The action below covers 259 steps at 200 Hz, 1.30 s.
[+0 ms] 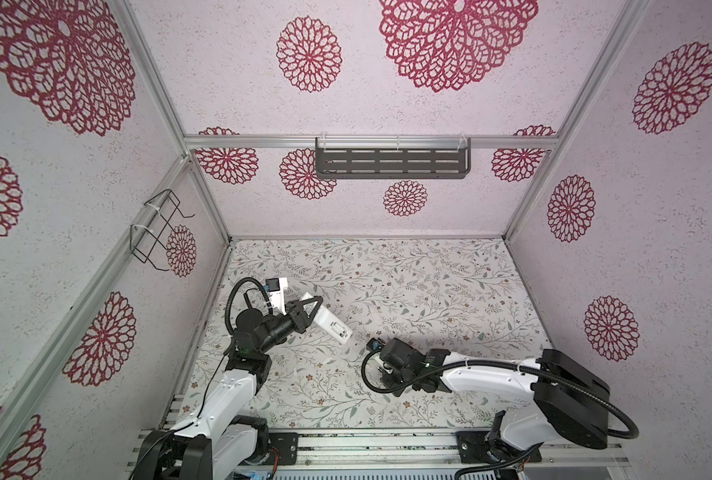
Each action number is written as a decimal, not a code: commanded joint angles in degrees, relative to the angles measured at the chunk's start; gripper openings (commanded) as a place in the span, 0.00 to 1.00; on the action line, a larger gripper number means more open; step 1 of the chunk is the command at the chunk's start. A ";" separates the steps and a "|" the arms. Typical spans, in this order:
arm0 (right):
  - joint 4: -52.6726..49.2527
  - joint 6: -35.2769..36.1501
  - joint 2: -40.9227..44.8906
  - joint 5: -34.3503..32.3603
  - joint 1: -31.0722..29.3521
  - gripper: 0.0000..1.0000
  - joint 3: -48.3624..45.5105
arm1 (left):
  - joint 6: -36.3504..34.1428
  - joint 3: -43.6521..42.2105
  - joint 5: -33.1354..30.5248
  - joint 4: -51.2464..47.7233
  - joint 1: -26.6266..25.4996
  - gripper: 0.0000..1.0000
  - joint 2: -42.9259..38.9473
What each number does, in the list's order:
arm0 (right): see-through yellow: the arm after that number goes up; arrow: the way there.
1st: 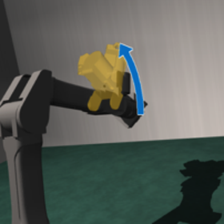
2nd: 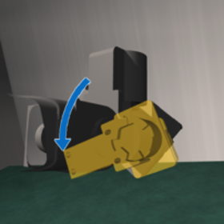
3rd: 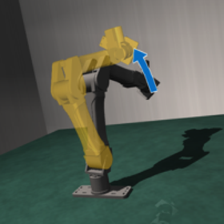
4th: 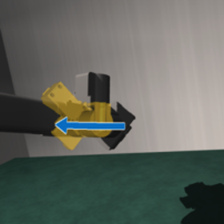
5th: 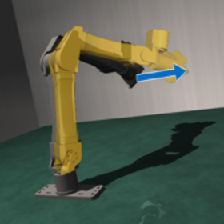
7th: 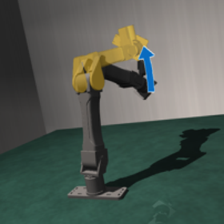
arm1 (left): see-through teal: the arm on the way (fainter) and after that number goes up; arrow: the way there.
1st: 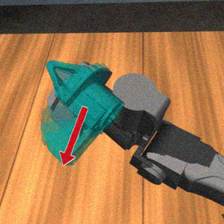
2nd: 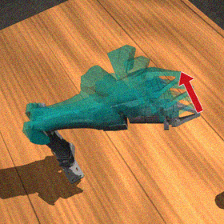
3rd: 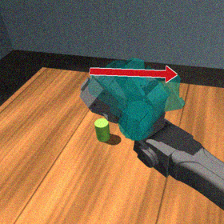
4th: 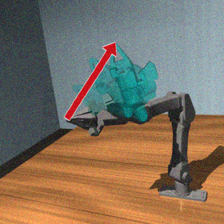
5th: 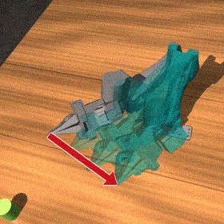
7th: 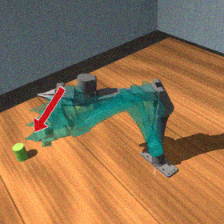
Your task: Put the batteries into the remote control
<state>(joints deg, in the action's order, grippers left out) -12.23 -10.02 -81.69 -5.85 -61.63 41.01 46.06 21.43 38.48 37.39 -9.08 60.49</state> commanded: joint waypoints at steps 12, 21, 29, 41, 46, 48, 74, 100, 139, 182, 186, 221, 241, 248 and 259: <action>5.83 2.32 7.66 -0.22 0.87 0.09 -1.39 | -0.72 2.66 3.25 1.87 -2.55 0.00 4.33; 6.05 2.73 8.42 0.12 1.31 0.09 -0.90 | -0.26 2.84 3.48 2.35 -2.90 0.00 5.50; 6.08 3.14 8.64 0.42 1.55 0.09 -0.11 | 0.24 2.94 3.54 2.64 -3.03 0.00 6.15; 5.99 3.42 8.50 0.77 1.76 0.09 1.37 | 0.13 3.33 3.07 1.35 -3.05 0.00 6.48; 6.00 3.51 8.38 1.13 1.83 0.09 2.07 | -0.02 3.56 2.81 0.41 -3.08 0.00 6.44; 6.10 3.58 8.28 1.13 1.85 0.09 2.28 | -0.08 3.67 2.72 0.10 -3.01 0.00 6.41; 6.62 3.18 6.98 1.81 2.01 0.09 5.17 | -0.27 4.87 2.59 -2.73 -3.22 0.00 6.13; 7.06 2.73 5.41 1.42 2.12 0.08 8.03 | -0.14 5.98 2.47 -5.92 -3.22 0.00 6.09; 6.82 2.58 3.86 2.24 2.10 0.08 11.47 | 0.01 6.86 2.29 -8.19 -3.49 0.00 6.31; 4.89 2.60 1.74 3.71 2.04 0.08 15.02 | -1.85 8.47 0.21 -13.50 -3.46 0.00 5.70; 4.78 2.68 1.50 3.85 2.03 0.08 15.30 | -1.94 8.50 0.13 -13.59 -3.49 0.00 5.69; 1.15 2.70 -2.07 4.81 2.04 0.09 18.88 | -3.11 8.81 -0.95 -15.70 -3.49 0.00 5.15; -0.44 2.65 -3.98 5.06 2.02 0.09 20.38 | -3.68 8.72 -1.62 -16.40 -3.48 0.00 4.51; -0.79 2.55 -4.51 5.25 2.01 0.08 20.82 | -3.83 8.73 -1.65 -16.42 -3.44 0.00 4.43; -1.17 2.42 -5.09 5.28 2.01 0.08 21.52 | -3.96 8.63 -1.93 -16.47 -3.51 0.00 4.34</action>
<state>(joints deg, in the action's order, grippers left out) -10.72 -7.99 -86.08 -1.28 -59.77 59.88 43.55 28.84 37.56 21.23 -12.29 66.22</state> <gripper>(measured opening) 0.097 0.207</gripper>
